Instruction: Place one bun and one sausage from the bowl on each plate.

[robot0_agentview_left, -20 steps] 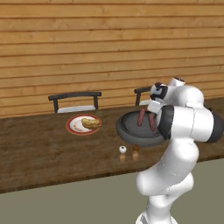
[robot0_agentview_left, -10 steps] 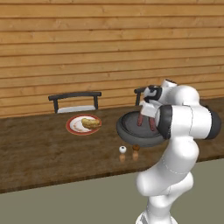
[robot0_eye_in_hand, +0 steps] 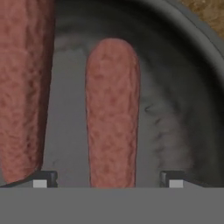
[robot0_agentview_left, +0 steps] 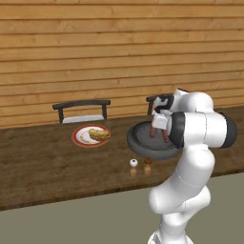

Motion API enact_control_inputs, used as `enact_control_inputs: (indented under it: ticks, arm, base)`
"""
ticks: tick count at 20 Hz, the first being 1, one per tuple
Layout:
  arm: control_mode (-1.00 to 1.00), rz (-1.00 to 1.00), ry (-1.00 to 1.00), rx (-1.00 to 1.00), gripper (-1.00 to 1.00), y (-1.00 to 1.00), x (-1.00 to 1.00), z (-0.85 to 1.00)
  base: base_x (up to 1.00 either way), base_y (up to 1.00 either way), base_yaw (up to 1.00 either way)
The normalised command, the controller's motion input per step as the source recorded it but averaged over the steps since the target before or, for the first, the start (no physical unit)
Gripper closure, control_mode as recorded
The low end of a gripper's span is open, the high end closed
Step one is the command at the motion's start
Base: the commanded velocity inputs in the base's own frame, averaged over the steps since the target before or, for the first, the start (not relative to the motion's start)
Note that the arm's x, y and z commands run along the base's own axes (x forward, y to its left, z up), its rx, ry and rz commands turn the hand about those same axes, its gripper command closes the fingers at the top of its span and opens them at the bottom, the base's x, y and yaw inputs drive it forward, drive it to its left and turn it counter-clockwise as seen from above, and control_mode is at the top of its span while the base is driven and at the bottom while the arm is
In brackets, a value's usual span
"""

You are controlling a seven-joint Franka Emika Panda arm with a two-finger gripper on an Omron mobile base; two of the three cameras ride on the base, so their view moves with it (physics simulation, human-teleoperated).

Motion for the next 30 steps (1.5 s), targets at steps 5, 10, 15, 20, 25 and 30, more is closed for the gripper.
enact_control_inputs:
  ticks: [5, 10, 15, 20, 25, 30]
  arm:
    - [-1.00, 0.07, 0.00, -0.05, 1.00, 0.21, 0.00, -0.42]
    - [-1.00, 0.04, 0.00, 0.00, 1.00, 0.14, 0.00, -0.26]
    - [-1.00, 0.03, -0.02, 0.00, 1.00, 0.06, -0.09, 0.06]
    - [-1.00, -0.01, -0.12, 0.00, 1.00, -0.18, -0.26, 0.66]
    - [-1.00, -0.13, -0.04, 0.00, 1.00, -0.36, -0.03, 0.40]
    - [-1.00, -0.30, 0.00, 0.01, 1.00, -0.53, 0.00, 0.15]
  base:
    - [0.00, 0.00, 0.00]
    - [0.00, 0.00, 0.00]
    - [0.00, 0.00, 0.00]
    - [0.00, 0.00, 0.00]
    - [0.00, 0.00, 0.00]
    - [0.00, 0.00, 0.00]
